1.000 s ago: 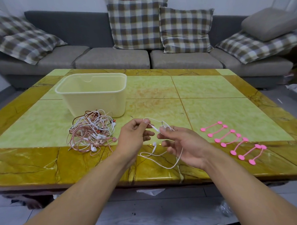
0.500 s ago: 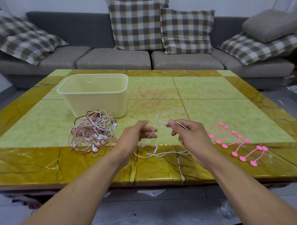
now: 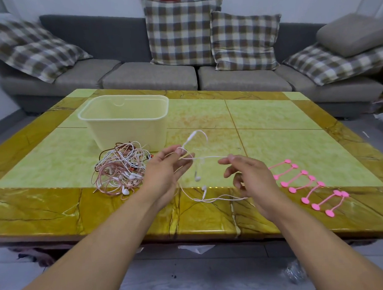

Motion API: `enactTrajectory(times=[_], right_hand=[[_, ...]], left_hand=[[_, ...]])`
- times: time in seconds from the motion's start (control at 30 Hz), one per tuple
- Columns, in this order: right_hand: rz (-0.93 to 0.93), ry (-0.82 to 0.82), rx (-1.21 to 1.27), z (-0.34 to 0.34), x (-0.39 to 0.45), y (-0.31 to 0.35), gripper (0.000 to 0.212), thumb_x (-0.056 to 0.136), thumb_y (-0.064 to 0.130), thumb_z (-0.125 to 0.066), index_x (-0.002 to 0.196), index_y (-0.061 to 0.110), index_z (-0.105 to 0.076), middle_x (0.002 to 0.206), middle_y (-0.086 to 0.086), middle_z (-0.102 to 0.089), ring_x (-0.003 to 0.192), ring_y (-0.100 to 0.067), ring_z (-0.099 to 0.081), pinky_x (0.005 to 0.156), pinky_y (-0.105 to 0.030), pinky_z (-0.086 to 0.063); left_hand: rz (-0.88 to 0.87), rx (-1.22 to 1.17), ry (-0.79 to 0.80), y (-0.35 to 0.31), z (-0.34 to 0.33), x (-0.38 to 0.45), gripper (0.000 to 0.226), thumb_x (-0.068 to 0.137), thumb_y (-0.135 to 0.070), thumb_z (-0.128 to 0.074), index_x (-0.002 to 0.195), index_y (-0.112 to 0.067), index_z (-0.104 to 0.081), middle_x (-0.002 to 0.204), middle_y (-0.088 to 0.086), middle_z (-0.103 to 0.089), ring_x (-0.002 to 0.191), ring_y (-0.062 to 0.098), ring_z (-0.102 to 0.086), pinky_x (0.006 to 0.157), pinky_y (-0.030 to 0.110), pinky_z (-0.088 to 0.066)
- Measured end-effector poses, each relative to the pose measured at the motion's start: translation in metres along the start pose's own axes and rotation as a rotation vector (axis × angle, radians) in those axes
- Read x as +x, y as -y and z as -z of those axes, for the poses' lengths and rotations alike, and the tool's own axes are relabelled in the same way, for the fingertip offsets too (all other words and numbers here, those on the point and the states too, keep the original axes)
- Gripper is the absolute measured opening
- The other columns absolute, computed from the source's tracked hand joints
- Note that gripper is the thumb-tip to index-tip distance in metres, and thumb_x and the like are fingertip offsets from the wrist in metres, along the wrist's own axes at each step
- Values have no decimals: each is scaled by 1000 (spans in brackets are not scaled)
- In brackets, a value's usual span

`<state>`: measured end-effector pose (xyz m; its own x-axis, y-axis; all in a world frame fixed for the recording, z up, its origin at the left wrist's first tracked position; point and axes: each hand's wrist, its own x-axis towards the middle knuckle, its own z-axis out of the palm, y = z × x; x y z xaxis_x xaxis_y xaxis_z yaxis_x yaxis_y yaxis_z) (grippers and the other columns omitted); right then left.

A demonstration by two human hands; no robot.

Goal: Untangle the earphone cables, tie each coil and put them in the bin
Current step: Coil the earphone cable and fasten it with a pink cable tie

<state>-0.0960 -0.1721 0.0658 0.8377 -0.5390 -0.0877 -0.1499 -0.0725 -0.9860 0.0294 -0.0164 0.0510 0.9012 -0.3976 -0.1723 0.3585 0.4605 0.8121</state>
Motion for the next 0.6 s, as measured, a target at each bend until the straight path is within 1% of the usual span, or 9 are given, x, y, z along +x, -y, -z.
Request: enactTrajectory(times=[0.1,0.17,0.23,0.33,0.37,0.43,0.47,0.53,0.6], right_hand=[[-109,-148,145,4,3,3,26,99,25,-55,87,12,-75,81,1,-68,58,-13,-50,42,-21,-29],[-171,-139,127,4,3,2,22,93,22,-56,80,11,-69,85,0,-72,62,-15,-58,47,-26,-33],[-210,-47,-21,3,2,2,20,89,20,-57,76,10,-69,89,0,-75,68,-17,-65,52,-27,-39],[-116,111,-402,-1,-3,-6,11,85,11,-68,81,18,-75,89,7,-76,81,-12,-70,65,-26,-52],[-61,106,-435,-3,-4,-8,16,83,7,-71,86,23,-76,91,9,-76,85,-11,-70,72,-25,-54],[23,31,-306,-6,-4,-6,26,86,4,-70,96,28,-75,97,10,-75,92,-8,-70,80,-23,-53],[60,-17,-210,-7,-4,-3,25,89,8,-69,103,29,-74,102,10,-75,96,-7,-69,83,-22,-52],[77,-51,-77,-8,-2,3,26,95,31,-68,121,29,-70,113,10,-72,105,-5,-66,95,-26,-50],[20,37,4,-8,-2,4,49,91,56,-61,133,31,-64,125,13,-69,113,-3,-63,104,-32,-48]], left_hand=[[-18,-140,-37,-7,5,6,9,101,1,-52,101,-6,-56,86,14,-66,85,30,-76,76,39,-63],[-29,-159,-40,-8,5,5,9,102,1,-50,102,-7,-55,86,14,-66,85,31,-76,75,39,-64],[-30,-147,-36,-9,3,3,9,102,1,-50,104,-6,-55,81,11,-66,86,32,-76,78,40,-64],[-16,-96,21,-10,-1,-3,8,100,1,-53,101,-5,-58,80,11,-66,85,33,-75,85,44,-62],[-5,-71,45,-11,-2,-5,8,99,1,-54,100,-5,-59,80,11,-67,84,33,-75,85,44,-62],[22,-21,99,-10,-4,-9,7,98,0,-55,98,-6,-60,78,10,-69,81,31,-75,83,43,-62],[35,9,129,-9,-6,-10,7,98,-1,-55,98,-6,-60,78,9,-70,80,30,-74,82,42,-63],[62,81,184,-7,-6,-14,6,98,-3,-56,100,-6,-60,80,9,-71,81,28,-74,81,40,-63],[93,163,245,-5,-4,-16,5,98,-5,-58,101,-6,-62,85,9,-73,85,28,-73,82,39,-62]])
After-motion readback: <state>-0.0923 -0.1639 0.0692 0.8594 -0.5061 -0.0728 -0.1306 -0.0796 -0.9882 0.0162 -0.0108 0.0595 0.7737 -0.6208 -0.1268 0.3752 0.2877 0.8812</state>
